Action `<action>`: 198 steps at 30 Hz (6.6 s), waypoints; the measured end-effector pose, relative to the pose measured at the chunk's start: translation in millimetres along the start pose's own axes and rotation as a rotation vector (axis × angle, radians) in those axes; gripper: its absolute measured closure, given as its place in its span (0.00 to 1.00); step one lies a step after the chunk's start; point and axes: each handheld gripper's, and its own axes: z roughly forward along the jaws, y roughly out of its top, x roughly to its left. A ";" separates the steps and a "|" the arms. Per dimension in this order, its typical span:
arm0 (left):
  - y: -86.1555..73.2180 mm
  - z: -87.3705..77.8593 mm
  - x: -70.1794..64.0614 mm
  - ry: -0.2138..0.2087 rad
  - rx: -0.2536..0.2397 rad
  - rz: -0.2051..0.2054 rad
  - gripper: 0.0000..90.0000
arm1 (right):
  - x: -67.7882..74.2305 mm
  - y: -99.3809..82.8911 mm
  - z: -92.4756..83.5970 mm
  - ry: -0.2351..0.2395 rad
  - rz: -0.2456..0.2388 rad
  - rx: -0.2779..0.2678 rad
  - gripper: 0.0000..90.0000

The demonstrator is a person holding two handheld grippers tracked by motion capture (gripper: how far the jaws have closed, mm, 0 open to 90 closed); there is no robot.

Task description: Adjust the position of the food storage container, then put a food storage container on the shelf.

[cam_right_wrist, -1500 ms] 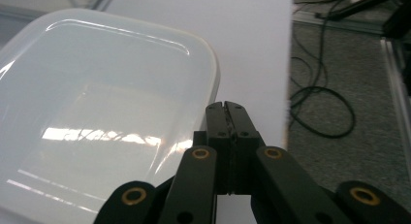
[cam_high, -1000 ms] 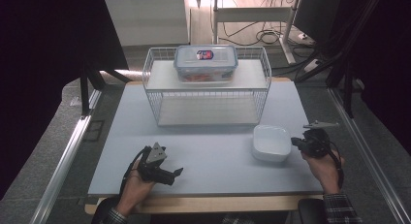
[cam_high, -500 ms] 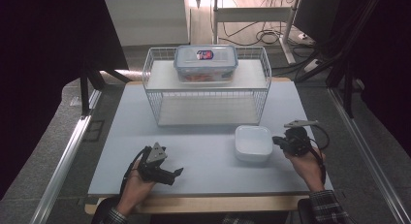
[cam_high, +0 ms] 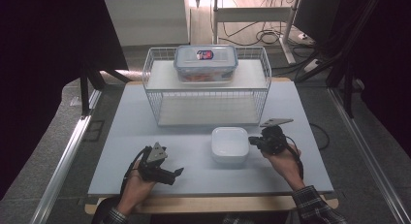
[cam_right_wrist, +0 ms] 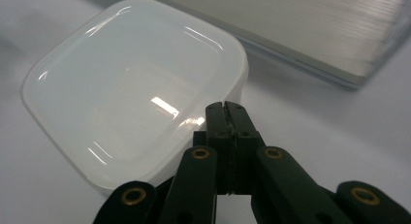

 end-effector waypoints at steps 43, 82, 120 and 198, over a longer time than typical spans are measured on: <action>-1.5 -3.4 2.1 0.006 0.009 0.004 0.02 | 36.2 -9.0 -5.4 0.097 -0.176 -0.097 0.04; 63.9 18.6 26.9 -0.183 0.008 -0.132 0.07 | 33.0 19.3 4.5 0.115 -0.114 -0.048 0.06; 63.7 34.5 19.4 -0.260 -0.056 -0.415 0.80 | 33.0 17.0 16.6 0.201 0.188 -0.029 0.81; 238.1 -90.3 68.3 -0.058 -0.267 -0.201 0.88 | 40.4 188.6 -86.0 0.140 -0.013 -0.390 0.87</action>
